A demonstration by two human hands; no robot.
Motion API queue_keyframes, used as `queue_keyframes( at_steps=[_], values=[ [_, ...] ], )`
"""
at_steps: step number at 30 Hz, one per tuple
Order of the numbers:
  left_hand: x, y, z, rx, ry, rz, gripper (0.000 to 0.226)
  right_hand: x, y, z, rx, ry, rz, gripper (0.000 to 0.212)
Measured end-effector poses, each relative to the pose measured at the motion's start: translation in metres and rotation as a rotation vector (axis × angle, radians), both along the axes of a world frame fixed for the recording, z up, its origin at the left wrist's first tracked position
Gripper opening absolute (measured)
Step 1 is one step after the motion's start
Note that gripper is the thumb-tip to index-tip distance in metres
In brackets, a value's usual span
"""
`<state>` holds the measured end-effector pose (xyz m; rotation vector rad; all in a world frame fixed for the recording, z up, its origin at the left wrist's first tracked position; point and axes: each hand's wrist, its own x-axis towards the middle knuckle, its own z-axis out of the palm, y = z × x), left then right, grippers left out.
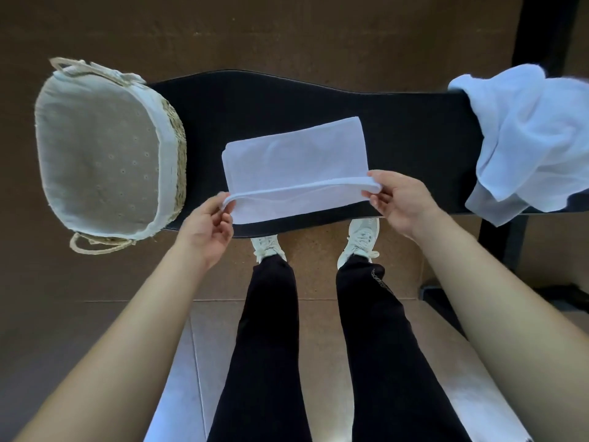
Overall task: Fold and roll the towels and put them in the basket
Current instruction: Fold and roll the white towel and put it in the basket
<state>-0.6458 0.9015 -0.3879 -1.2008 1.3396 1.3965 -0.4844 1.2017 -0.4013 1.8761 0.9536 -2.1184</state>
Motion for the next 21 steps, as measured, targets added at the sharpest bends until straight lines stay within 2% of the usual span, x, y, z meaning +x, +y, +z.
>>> queue_keyframes(
  at_steps=[3, 8, 12, 13, 15, 17, 19, 21],
  values=[
    [-0.023, 0.016, -0.011, 0.01, -0.015, 0.076, 0.014, -0.032, 0.011, -0.003, -0.046, -0.011, -0.108, 0.02],
    [-0.048, 0.034, -0.03, 0.01, -0.036, 0.231, 0.023, -0.073, 0.021, -0.008, -0.037, -0.04, -0.109, 0.02],
    [-0.052, 0.039, -0.041, -0.009, 0.081, 0.252, 0.022, -0.086, 0.021, -0.017, -0.005, 0.057, -0.088, 0.024],
    [-0.051, 0.038, -0.044, -0.042, 0.134, 0.225, 0.021, -0.085, 0.02, -0.021, 0.062, 0.052, -0.026, 0.027],
    [-0.045, 0.031, -0.048, -0.215, 0.335, -0.022, 0.022, -0.076, 0.016, -0.034, 0.405, -0.024, 0.272, 0.033],
    [-0.031, 0.023, -0.05, -0.434, 0.626, -0.504, 0.021, -0.063, 0.009, -0.042, 0.784, -0.035, 0.618, 0.034],
    [-0.013, 0.022, -0.05, -0.461, 0.873, -0.899, 0.021, -0.053, -0.006, -0.044, 0.973, 0.041, 0.85, 0.033],
    [0.001, 0.028, -0.052, -0.379, 1.05, -1.162, 0.026, -0.049, -0.022, -0.046, 1.083, 0.148, 1.083, 0.036]
  ],
)
